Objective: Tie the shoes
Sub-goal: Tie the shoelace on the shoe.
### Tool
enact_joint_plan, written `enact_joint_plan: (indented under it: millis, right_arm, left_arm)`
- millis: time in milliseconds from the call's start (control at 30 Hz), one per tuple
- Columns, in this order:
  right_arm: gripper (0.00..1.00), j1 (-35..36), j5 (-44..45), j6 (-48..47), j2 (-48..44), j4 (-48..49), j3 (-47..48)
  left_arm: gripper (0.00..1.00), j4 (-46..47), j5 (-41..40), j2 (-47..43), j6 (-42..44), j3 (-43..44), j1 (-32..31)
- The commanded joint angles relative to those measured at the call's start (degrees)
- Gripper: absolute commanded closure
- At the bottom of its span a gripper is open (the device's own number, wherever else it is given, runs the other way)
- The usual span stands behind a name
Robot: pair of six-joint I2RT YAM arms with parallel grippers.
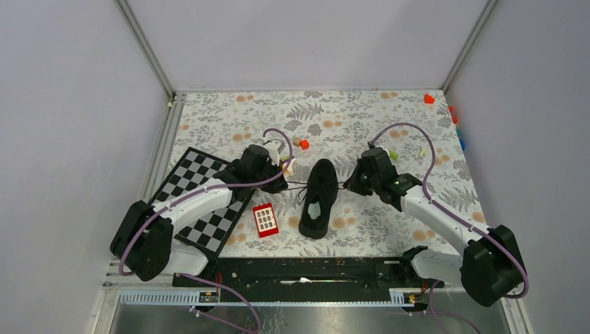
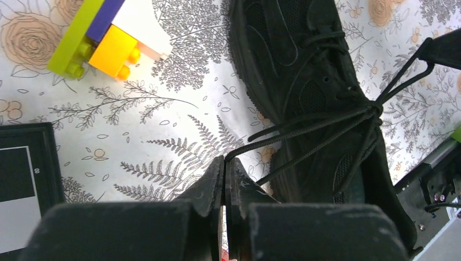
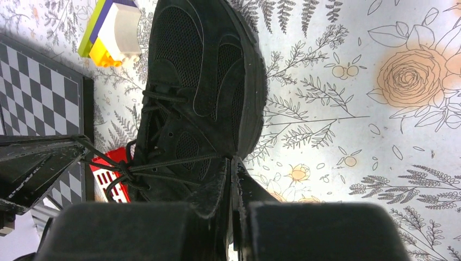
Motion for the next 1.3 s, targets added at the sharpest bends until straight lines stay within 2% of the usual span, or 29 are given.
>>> enact_joint_plan:
  millis: [0,667,1267]
  right_arm:
    - [1.0,-0.22,4.86,0.7,-0.83,0.87,-0.41]
    - [1.0,-3.23,7.35,1.44,-3.57,-0.86,-4.36]
    - [1.0,-4.55,8.85,0.58,-7.45,-3.48,-3.18]
  left_arm:
    - [1.0,-0.07,-3.43,-1.46,0.03,0.27,0.78]
    - [1.0,-7.45,-6.75,-13.14,0.45,-6.01,2.15]
    - [1.0,-11.55,-8.69,-20.64,1.23,-6.47,4.09]
